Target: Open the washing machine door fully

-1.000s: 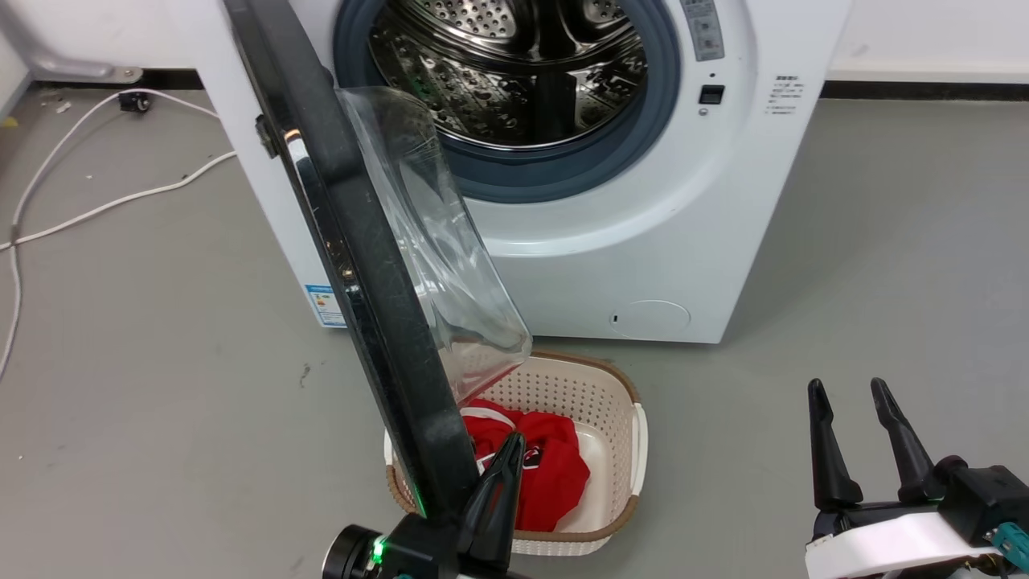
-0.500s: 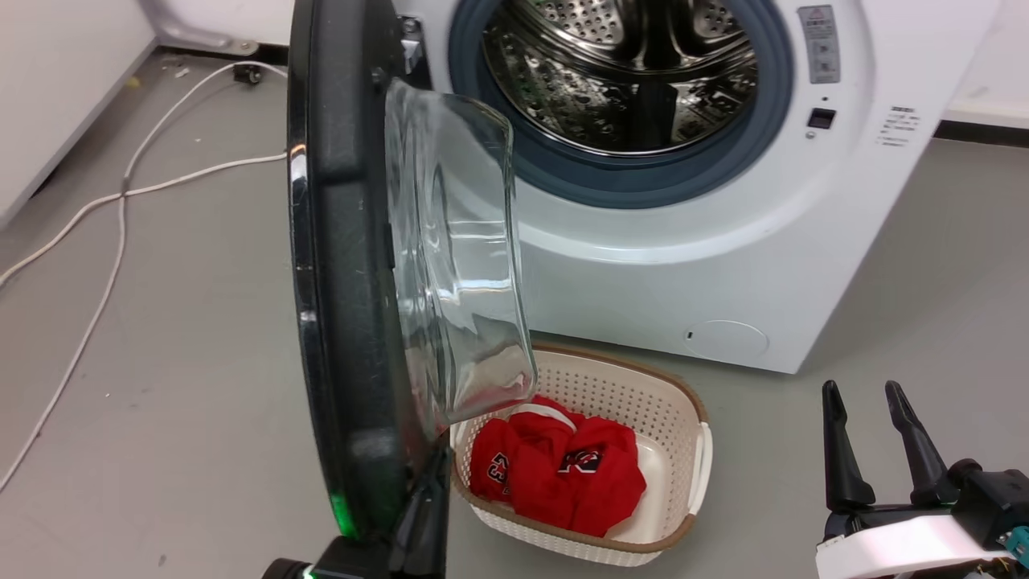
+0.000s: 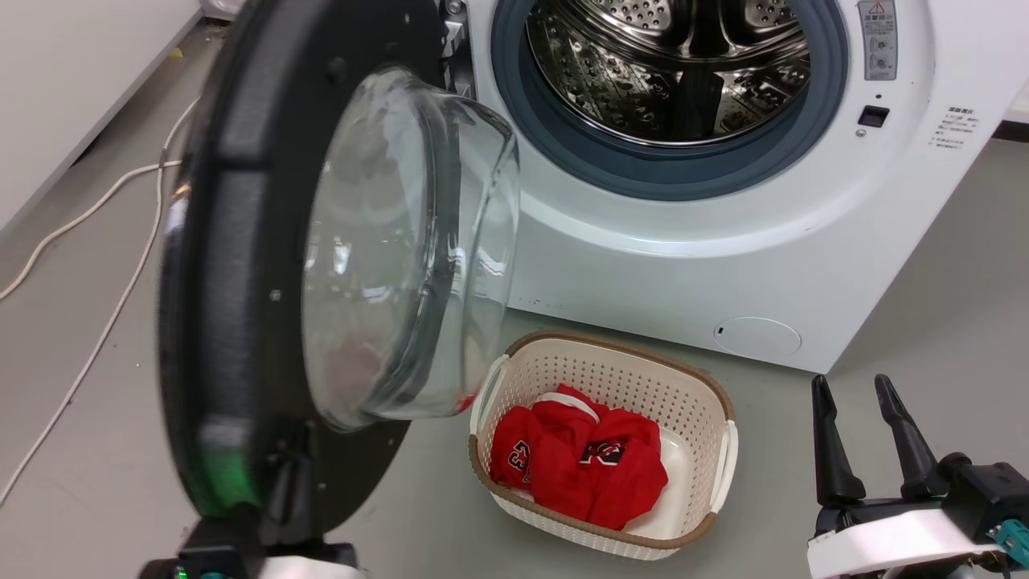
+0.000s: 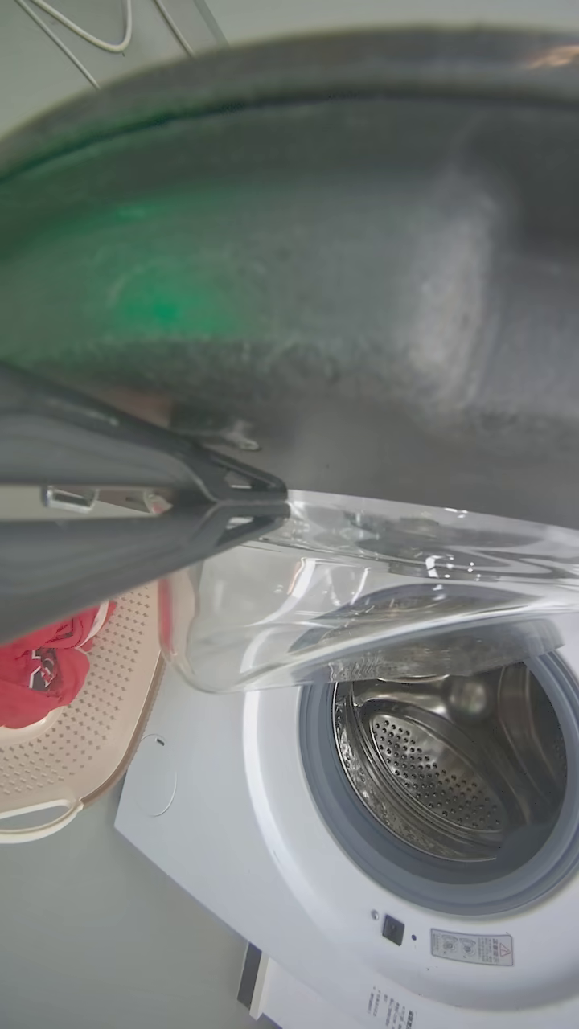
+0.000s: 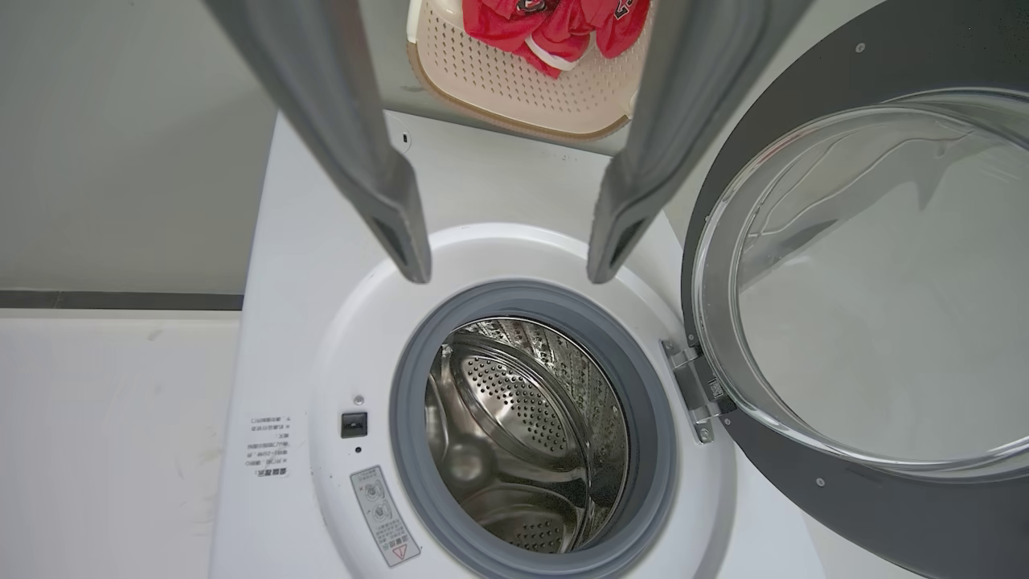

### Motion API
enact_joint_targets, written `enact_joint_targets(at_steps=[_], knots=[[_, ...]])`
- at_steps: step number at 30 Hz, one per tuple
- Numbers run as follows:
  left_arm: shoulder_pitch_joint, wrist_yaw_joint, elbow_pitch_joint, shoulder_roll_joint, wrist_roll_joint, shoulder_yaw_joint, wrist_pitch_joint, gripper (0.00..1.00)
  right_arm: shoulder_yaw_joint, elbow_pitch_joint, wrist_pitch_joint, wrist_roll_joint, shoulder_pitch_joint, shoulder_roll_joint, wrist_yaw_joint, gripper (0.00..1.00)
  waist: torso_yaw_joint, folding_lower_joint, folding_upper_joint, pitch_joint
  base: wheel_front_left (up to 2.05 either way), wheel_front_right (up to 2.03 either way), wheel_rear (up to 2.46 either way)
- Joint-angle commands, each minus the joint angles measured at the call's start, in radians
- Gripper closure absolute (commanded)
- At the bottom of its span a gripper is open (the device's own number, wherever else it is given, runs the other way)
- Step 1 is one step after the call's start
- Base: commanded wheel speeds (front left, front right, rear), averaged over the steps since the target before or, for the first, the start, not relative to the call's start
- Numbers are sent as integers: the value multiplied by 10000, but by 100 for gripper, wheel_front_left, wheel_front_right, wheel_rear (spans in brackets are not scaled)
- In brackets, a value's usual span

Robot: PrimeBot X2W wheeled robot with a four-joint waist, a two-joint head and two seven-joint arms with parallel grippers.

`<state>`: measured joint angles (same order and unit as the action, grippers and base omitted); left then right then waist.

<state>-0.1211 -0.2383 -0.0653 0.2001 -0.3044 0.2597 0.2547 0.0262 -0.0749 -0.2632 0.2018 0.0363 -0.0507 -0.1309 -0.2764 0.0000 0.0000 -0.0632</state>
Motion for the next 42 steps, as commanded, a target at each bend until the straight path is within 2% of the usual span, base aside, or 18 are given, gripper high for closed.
enact_joint_targets(at_steps=[1, 9, 17, 25, 30, 37, 42], knots=[[214, -54, 93, 163, -115, -384, 65, 100, -38, -15, -19, -78, -126, 12, 2, 0, 79, 0, 0, -64, 0, 0, 0], [879, 144, 887, 662, -664, -2274, 120, 100, -137, -105, -19, -172, -212, 12, 2, 0, 481, 0, 0, -235, 0, 0, 0], [1458, 635, 2025, 1056, -673, -3999, 115, 100, -74, -62, -3, -273, -326, 12, 2, 0, 792, 0, 0, -380, 0, 0, 0], [2279, 1352, 3670, 1774, -412, -4954, 105, 100, -99, -48, 42, -282, -374, 12, 2, 0, 849, 0, 0, -417, 0, 0, 0], [2929, 1630, 4592, 2250, -218, -5388, 107, 100, -83, -8, 99, -349, -367, 12, 2, 0, 837, 0, 0, -433, 0, 0, 0], [3345, 1899, 5328, 2347, -15, -5730, 106, 100, -104, -3, 112, -316, -367, 12, 2, 0, 873, 0, 0, -438, 0, 0, 0], [2896, 1865, 4838, 1847, 199, -6038, 106, 100, -57, -24, 99, -287, -284, 12, 2, 0, 913, 0, 0, -321, 0, 0, 0]])
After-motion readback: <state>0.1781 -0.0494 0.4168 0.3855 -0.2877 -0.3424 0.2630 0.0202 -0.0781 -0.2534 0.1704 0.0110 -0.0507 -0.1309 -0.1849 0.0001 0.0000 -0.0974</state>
